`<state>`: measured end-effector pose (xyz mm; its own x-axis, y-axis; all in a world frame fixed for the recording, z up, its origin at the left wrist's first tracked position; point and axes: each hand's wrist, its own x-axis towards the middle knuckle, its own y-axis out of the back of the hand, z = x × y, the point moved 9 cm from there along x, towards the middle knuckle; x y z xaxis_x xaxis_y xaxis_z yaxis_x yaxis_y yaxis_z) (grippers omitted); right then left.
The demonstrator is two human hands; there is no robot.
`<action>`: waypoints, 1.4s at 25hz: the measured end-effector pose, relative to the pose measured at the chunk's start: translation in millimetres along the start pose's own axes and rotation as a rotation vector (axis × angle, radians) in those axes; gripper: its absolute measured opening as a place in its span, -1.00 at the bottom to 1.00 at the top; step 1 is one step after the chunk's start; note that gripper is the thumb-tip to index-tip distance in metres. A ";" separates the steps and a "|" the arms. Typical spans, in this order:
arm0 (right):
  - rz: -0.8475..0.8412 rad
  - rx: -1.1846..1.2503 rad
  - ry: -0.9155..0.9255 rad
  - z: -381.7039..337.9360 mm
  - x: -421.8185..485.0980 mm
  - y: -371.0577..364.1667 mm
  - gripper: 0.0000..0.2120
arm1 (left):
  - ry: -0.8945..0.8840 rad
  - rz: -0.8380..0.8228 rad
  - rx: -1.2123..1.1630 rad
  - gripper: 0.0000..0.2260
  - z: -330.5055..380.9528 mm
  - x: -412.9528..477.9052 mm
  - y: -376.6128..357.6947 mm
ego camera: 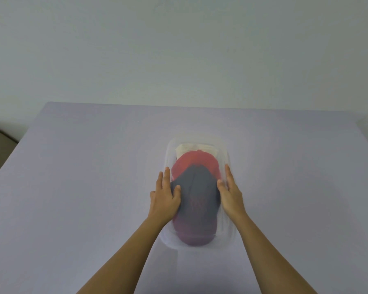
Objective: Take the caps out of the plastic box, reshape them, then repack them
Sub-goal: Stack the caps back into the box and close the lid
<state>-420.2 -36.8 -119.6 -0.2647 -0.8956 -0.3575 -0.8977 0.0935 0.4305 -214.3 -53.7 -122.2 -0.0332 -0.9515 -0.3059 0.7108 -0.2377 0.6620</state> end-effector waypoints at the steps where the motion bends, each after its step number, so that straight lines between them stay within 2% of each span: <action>1: 0.004 -0.005 0.010 0.1 0.8 -0.6 -0.49 | 0.002 0.007 0.001 -0.45 -0.6 0.5 -0.3; 15: 0.019 -0.004 0.026 1.9 9.7 -1.9 -0.47 | -0.018 -0.030 0.075 -0.44 5.6 4.2 5.9; 18: 0.080 -0.100 0.034 -2.3 2.0 7.8 -0.37 | -0.005 -0.036 0.036 -0.43 1.6 -4.8 10.2; 20: 0.130 -0.179 0.030 4.8 -15.6 15.8 -0.28 | 0.076 0.036 -0.104 -0.40 -11.5 -23.1 14.9; 22: 0.129 -0.138 -0.057 29.5 -43.9 12.1 -0.21 | 0.256 0.103 -0.287 -0.39 -33.2 -51.1 8.4; 24: 0.119 -0.023 -0.197 52.7 -68.4 2.4 -0.23 | 0.408 0.117 -0.389 -0.44 -49.4 -73.8 -7.8; 25: 0.130 0.010 -0.236 58.3 -71.9 -0.4 -0.29 | 0.424 0.128 -0.372 -0.46 -52.3 -77.0 -12.1; 28: 0.159 -0.008 -0.237 54.4 -67.7 2.8 -0.45 | 0.369 0.182 -0.297 -0.55 -46.2 -72.0 -6.9; 35: 0.202 0.026 -0.162 26.3 -12.3 26.2 -0.45 | 0.258 0.204 -0.327 -0.58 -9.3 -13.9 10.8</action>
<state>-449.7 -11.9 -125.7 -0.4908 -0.7766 -0.3950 -0.8289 0.2766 0.4862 -199.6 -41.3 -117.2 0.2771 -0.8827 -0.3797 0.8701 0.0629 0.4888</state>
